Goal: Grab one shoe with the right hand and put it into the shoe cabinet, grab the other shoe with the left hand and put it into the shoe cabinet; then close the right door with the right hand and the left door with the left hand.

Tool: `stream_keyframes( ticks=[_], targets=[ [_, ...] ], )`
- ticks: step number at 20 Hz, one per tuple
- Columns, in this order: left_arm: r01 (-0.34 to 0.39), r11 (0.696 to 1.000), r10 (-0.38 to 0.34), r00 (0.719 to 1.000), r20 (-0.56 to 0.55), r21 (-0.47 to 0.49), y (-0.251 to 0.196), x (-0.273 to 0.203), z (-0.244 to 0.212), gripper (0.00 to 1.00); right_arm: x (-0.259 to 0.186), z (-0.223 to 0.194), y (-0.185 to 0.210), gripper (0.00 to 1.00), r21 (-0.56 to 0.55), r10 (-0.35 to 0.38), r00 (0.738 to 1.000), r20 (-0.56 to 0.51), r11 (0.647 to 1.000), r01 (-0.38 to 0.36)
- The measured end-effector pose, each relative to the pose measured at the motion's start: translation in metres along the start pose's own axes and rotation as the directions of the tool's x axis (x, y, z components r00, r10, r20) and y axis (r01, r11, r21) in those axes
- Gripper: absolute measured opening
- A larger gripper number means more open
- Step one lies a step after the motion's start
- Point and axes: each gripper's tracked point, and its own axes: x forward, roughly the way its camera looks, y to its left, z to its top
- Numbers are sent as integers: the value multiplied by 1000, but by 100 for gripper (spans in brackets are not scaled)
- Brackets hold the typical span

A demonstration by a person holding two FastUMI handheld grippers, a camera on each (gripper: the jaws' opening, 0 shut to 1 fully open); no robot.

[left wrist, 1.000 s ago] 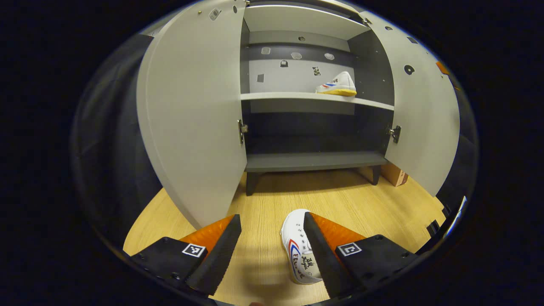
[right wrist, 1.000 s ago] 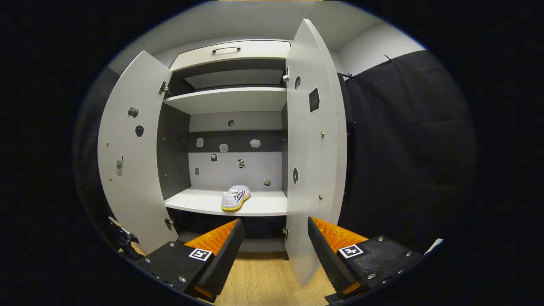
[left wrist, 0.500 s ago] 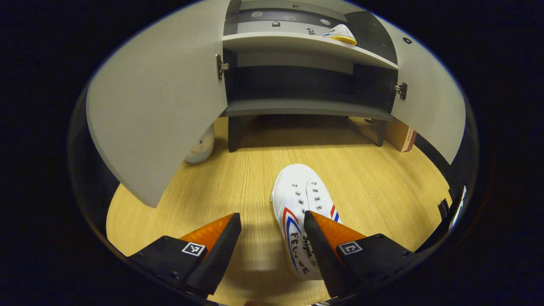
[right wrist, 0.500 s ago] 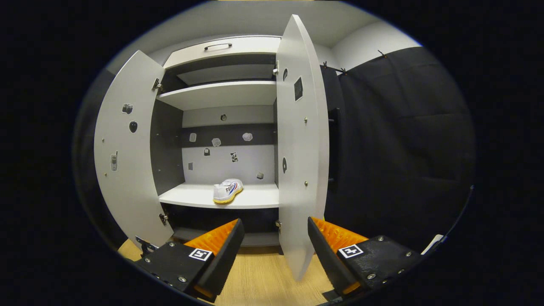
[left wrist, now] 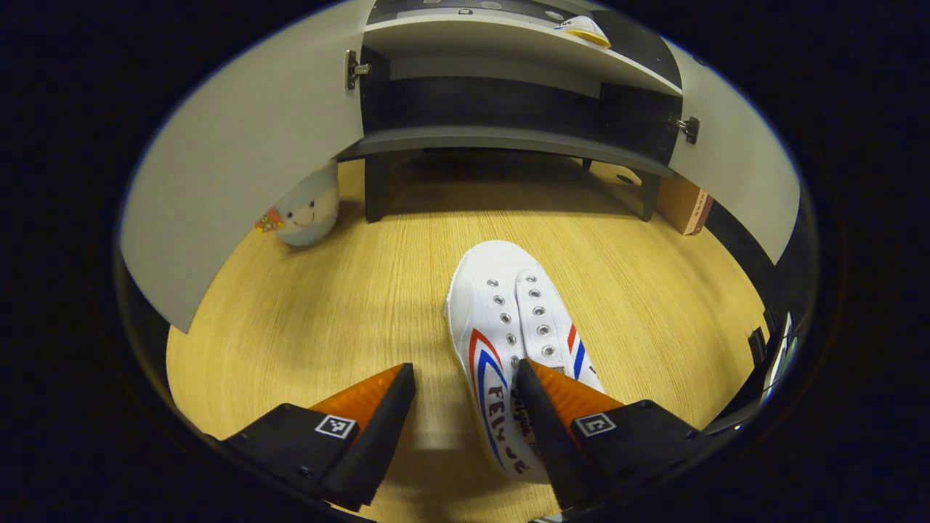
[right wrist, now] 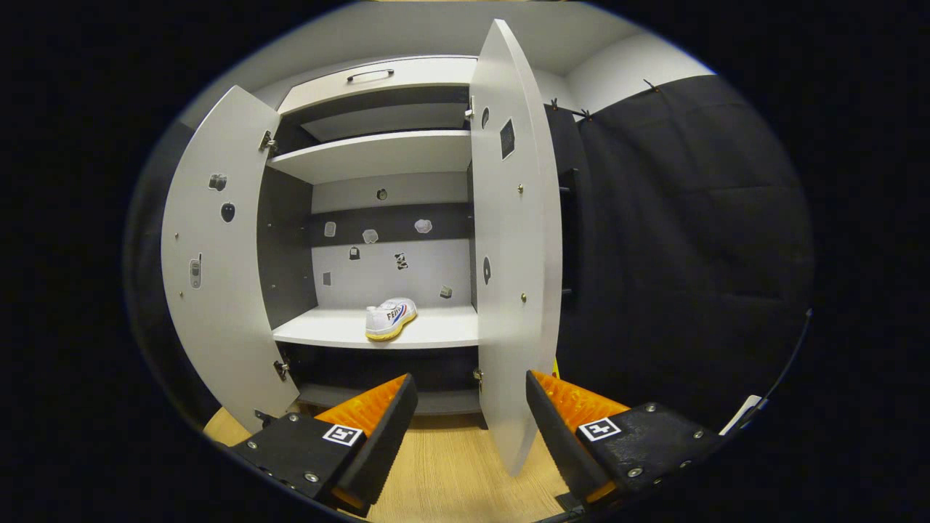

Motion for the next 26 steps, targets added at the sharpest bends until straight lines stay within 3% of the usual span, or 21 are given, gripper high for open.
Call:
stream_keyframes(
  ticks=[1, 2, 3, 4, 5, 6, 8, 16, 26],
  targets=[
    [17, 1000, -17, 1000, -6, -9, -4, 1, 1, 87, 0, -1, 0, 92, 0, 0, 1000, -2, 1000, 0],
    [43, 999, -43, 999, -21, -15, -9, 1, -2, 72, 0, -2, -1, 92, 3, -2, 1000, -5, 1000, 2],
    [43, 999, -44, 998, -34, -10, -11, 1, -1, 65, 0, -3, -1, 92, 7, -2, 1000, -9, 1000, 3],
    [29, 1000, -29, 998, -60, 4, -6, 1, -1, 46, -1, -3, -1, 92, 13, -3, 1000, -12, 1000, 3],
    [31, 1000, -30, 997, -69, 1, -5, 0, 1, 45, -1, -2, -1, 92, 22, -4, 1000, -8, 1000, 4],
    [12, 1000, -12, 996, -85, -2, 0, 1, 0, 28, -1, 1, -1, 92, 31, -3, 1000, -2, 1000, 3],
    [3, 999, -7, 996, -86, -40, 0, 2, 3, 7, -3, 3, 0, 93, 36, 1, 1000, 4, 999, -1],
    [8, 997, -17, 995, -102, -79, 5, -12, 20, 7, -9, 12, 8, 93, 22, 21, 999, 30, 1000, -22],
    [32, 988, -37, 999, -34, -151, 16, -74, 98, 6, -9, 18, 20, 93, 15, 58, 996, 61, 998, -59]
  ],
)
